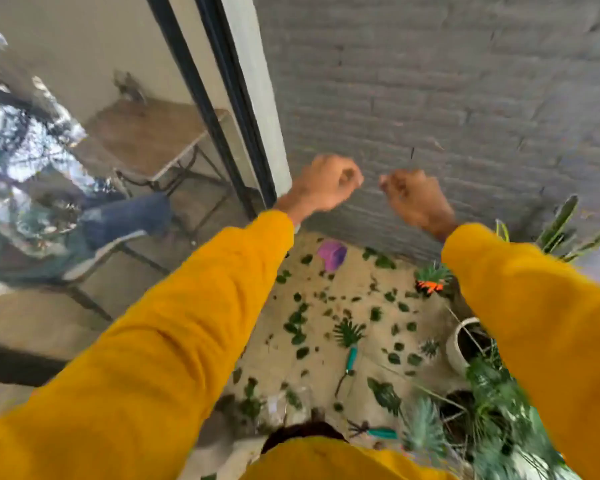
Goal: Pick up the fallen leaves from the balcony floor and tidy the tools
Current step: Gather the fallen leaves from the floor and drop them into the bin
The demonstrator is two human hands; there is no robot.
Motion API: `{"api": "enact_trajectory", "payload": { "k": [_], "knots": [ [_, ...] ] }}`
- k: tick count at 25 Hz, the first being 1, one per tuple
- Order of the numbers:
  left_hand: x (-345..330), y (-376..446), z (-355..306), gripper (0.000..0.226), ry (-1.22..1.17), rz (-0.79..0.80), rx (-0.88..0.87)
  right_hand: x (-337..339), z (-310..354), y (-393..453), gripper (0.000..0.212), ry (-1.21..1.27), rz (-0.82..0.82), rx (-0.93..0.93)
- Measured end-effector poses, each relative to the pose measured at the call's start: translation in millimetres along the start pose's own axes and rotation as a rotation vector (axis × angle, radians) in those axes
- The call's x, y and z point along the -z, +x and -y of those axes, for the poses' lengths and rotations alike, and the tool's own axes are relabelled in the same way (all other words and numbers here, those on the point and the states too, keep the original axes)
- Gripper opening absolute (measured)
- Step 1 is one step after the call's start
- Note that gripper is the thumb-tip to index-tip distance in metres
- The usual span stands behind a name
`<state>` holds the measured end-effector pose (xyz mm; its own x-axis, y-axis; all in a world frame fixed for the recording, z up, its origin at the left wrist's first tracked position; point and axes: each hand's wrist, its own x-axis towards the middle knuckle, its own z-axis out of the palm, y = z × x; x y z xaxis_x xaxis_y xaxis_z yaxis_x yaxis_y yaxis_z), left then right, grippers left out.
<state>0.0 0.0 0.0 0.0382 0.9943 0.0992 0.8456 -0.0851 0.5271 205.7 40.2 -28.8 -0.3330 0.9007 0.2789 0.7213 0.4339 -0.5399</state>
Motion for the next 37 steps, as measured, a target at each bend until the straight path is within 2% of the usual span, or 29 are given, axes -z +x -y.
{"api": "enact_trajectory", "payload": {
  "k": [2, 5, 10, 15, 18, 20, 25, 30, 37],
  "knots": [
    [-43.6, -24.5, 28.7, 0.024, -0.050, 0.060, 0.142, -41.4, -21.6, -39.1, 0.036, 0.020, 0.102, -0.064],
    [-97.7, -89.9, 71.2, 0.038, -0.157, 0.142, 0.267, -97.4, -41.7, -102.1, 0.030, 0.123, 0.310, -0.272],
    [-128.0, -124.4, 101.3, 0.021, -0.195, 0.180, 0.340, -141.3, -55.1, -132.2, 0.037, 0.165, 0.419, -0.421],
    [-159.8, -97.7, 136.3, 0.019, -0.202, 0.252, 0.364, -174.5, -71.1, -128.3, 0.046, 0.131, 0.396, -0.488],
    [-165.5, -60.0, 161.8, 0.024, -0.222, 0.320, 0.369, -194.4, -76.6, -104.2, 0.041, 0.105, 0.394, -0.620],
    [-164.1, -36.4, 179.4, 0.024, -0.220, 0.309, 0.371, -208.4, -74.9, -80.8, 0.041, 0.108, 0.406, -0.718],
    [-160.8, 4.8, 216.7, 0.025, -0.251, 0.349, 0.411, -239.3, -53.1, -34.1, 0.035, 0.136, 0.365, -0.796],
    [-163.8, 40.8, 220.7, 0.025, -0.379, 0.393, 0.417, -253.4, -67.4, -20.7, 0.036, 0.085, 0.299, -0.889],
    [-172.3, 91.4, 228.0, 0.022, -0.392, 0.409, 0.373, -248.5, -97.7, -0.7, 0.041, 0.095, 0.250, -1.006]
  ]
}}
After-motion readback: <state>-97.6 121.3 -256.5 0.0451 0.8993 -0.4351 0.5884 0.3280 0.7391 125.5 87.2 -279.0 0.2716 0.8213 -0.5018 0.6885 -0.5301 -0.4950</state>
